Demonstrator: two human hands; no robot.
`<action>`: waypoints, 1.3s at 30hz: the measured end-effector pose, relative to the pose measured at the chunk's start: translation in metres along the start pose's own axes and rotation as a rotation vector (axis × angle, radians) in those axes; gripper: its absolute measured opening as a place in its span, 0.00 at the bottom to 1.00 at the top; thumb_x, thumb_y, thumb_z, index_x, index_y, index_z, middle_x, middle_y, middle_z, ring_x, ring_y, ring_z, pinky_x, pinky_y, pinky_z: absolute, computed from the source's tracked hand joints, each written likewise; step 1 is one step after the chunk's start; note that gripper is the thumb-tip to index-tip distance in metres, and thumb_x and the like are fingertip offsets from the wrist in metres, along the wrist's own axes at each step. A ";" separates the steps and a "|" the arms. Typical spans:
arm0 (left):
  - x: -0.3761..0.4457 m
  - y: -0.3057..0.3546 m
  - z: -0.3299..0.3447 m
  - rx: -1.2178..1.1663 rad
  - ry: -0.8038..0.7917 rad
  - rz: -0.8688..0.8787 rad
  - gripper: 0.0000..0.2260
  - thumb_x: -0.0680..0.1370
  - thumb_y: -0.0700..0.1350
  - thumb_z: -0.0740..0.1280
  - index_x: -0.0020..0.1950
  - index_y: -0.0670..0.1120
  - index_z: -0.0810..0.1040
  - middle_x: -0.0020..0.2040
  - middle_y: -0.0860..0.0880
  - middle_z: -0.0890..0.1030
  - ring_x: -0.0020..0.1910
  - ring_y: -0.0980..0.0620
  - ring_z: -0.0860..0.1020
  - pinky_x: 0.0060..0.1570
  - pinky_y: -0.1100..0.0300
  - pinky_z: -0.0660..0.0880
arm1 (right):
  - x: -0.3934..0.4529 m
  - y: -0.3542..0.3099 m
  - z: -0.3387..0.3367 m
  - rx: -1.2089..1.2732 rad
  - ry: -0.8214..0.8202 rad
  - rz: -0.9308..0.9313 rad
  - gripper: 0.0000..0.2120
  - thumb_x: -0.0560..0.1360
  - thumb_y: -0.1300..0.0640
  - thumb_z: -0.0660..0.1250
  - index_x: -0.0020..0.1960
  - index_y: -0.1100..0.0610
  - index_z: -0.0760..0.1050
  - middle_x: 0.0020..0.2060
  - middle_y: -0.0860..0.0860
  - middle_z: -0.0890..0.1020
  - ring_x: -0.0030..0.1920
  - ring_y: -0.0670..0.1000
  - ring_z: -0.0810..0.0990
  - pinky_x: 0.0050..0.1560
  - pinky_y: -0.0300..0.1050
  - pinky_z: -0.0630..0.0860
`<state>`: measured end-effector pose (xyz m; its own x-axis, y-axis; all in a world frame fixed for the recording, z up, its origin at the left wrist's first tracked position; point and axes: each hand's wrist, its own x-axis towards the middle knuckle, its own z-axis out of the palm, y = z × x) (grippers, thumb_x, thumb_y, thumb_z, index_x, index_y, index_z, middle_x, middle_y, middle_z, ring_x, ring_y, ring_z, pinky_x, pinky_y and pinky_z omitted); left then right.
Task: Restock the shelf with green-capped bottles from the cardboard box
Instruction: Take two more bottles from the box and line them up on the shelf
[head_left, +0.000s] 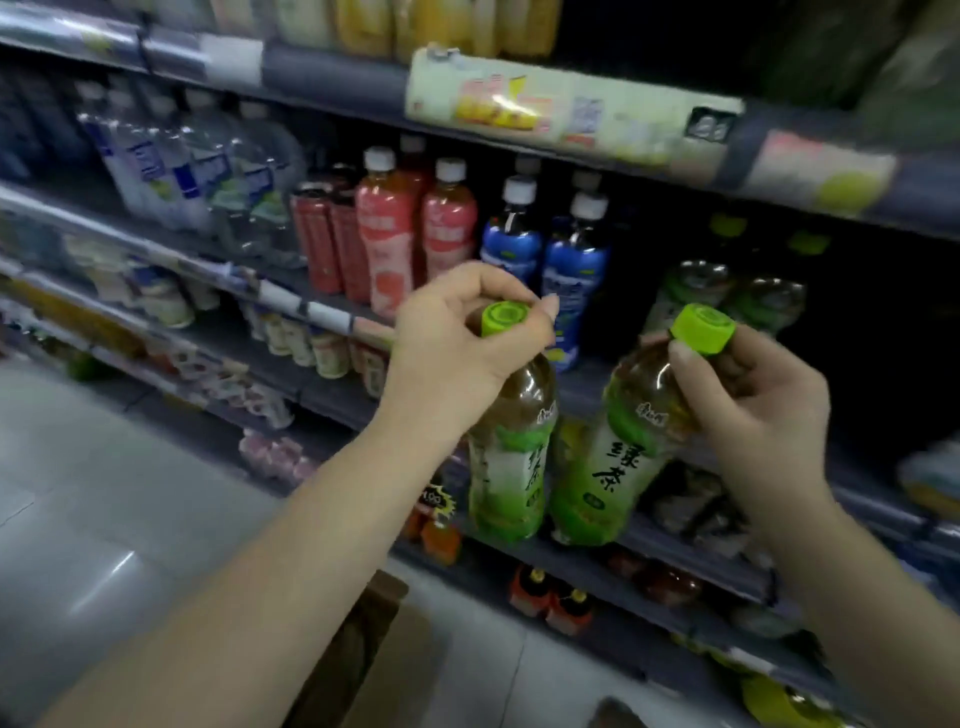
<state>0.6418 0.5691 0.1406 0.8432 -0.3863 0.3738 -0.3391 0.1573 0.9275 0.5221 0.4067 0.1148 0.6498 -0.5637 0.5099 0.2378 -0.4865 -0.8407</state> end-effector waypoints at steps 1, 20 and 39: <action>0.006 0.003 0.017 -0.032 -0.057 0.017 0.06 0.69 0.44 0.73 0.35 0.51 0.78 0.33 0.45 0.83 0.32 0.53 0.82 0.32 0.62 0.76 | 0.003 0.001 -0.014 -0.031 0.033 -0.025 0.05 0.73 0.51 0.69 0.46 0.42 0.80 0.39 0.36 0.84 0.41 0.37 0.82 0.41 0.32 0.77; 0.040 -0.004 0.254 -0.253 -0.336 0.250 0.05 0.70 0.44 0.72 0.38 0.52 0.78 0.33 0.52 0.84 0.34 0.56 0.83 0.38 0.65 0.76 | 0.031 0.055 -0.208 -0.406 0.369 -0.171 0.14 0.75 0.50 0.67 0.56 0.57 0.80 0.43 0.39 0.81 0.42 0.37 0.80 0.41 0.34 0.77; 0.049 -0.029 0.281 -0.231 -0.226 0.253 0.02 0.70 0.44 0.71 0.38 0.52 0.80 0.32 0.55 0.83 0.35 0.57 0.82 0.40 0.66 0.75 | 0.052 0.091 -0.203 -0.318 0.414 -0.209 0.11 0.75 0.55 0.68 0.55 0.58 0.78 0.43 0.42 0.81 0.44 0.40 0.80 0.45 0.36 0.77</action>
<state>0.5760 0.2902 0.1327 0.6237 -0.4950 0.6050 -0.3999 0.4630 0.7910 0.4309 0.1983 0.1017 0.2591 -0.6174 0.7428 0.0602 -0.7572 -0.6504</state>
